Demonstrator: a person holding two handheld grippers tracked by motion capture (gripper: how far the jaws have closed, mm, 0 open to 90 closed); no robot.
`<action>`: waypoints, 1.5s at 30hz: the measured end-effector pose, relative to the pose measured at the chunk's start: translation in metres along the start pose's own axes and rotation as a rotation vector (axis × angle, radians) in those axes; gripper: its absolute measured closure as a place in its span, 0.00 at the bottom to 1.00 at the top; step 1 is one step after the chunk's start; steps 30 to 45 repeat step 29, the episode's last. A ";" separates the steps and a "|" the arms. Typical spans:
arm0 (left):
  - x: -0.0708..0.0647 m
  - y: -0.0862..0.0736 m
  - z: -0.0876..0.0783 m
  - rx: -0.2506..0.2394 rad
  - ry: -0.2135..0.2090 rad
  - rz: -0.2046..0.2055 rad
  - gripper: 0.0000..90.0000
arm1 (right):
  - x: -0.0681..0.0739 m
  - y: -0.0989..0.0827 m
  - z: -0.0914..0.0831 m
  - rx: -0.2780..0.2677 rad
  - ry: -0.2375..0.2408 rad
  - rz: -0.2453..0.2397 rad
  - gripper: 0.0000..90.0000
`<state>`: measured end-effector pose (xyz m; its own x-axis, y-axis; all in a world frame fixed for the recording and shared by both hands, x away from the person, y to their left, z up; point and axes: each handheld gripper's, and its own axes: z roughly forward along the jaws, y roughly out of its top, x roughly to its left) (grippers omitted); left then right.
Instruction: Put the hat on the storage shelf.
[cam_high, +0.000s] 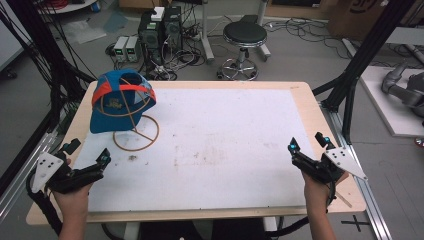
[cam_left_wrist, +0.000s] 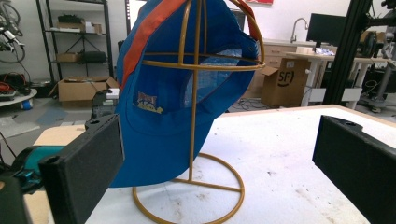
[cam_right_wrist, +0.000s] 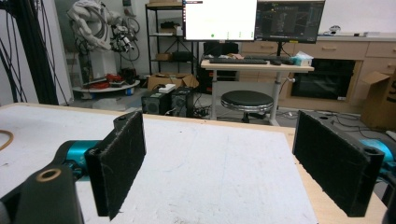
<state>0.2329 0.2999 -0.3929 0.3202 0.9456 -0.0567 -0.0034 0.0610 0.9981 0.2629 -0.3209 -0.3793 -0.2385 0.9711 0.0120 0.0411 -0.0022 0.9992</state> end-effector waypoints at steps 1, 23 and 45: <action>0.000 0.000 0.000 0.000 -0.001 -0.001 0.03 | 0.000 0.000 0.000 -0.001 0.000 -0.005 0.18; 0.000 0.000 0.000 0.005 0.001 0.004 0.03 | 0.001 0.001 0.000 -0.010 0.000 -0.008 0.14; 0.000 0.000 0.001 0.002 0.004 0.000 0.03 | 0.002 0.001 0.002 -0.014 0.007 -0.040 0.13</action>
